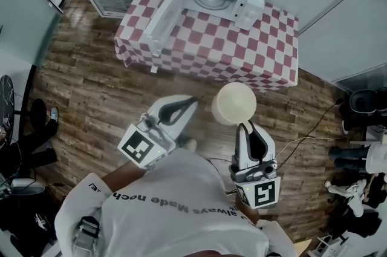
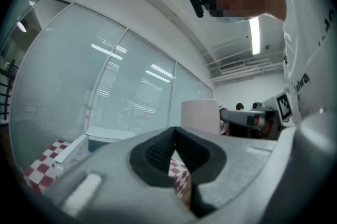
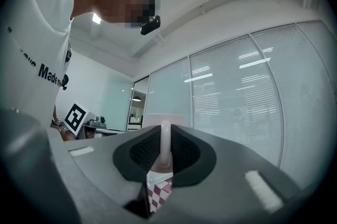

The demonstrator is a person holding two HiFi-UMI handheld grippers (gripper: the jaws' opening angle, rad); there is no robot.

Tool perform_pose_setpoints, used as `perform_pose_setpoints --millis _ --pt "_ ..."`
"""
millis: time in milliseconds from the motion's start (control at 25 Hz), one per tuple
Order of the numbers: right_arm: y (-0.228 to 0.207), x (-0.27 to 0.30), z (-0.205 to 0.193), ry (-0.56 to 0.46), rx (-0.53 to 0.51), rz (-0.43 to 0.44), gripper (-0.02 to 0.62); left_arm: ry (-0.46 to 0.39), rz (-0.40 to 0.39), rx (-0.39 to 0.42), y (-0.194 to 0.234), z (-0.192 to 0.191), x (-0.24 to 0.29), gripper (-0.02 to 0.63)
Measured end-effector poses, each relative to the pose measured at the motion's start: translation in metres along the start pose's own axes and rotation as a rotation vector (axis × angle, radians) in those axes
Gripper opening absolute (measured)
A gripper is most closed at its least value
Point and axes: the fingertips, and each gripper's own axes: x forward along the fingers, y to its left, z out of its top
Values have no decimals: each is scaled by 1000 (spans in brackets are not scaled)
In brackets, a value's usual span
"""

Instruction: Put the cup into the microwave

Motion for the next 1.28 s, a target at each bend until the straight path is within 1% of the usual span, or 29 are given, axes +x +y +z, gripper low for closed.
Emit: perform_pose_setpoints --millis 240,560,720,960,1280 --pt "-18 69 -11 7 -8 8 38 -5 7 6 69 5 24 5" --pt "-36 161 -19 4 -20 4 38 -3 -15 9 154 14 50 5" --pt "-44 196 -23 6 -25 -4 38 0 -21 9 189 17 61 5" --pt "-52 234 -23 -7 -29 -29 38 0 -38 -8 224 25 70 3" --pt "-65 253 -32 4 -25 -54 38 5 -51 -19 246 22 84 4"
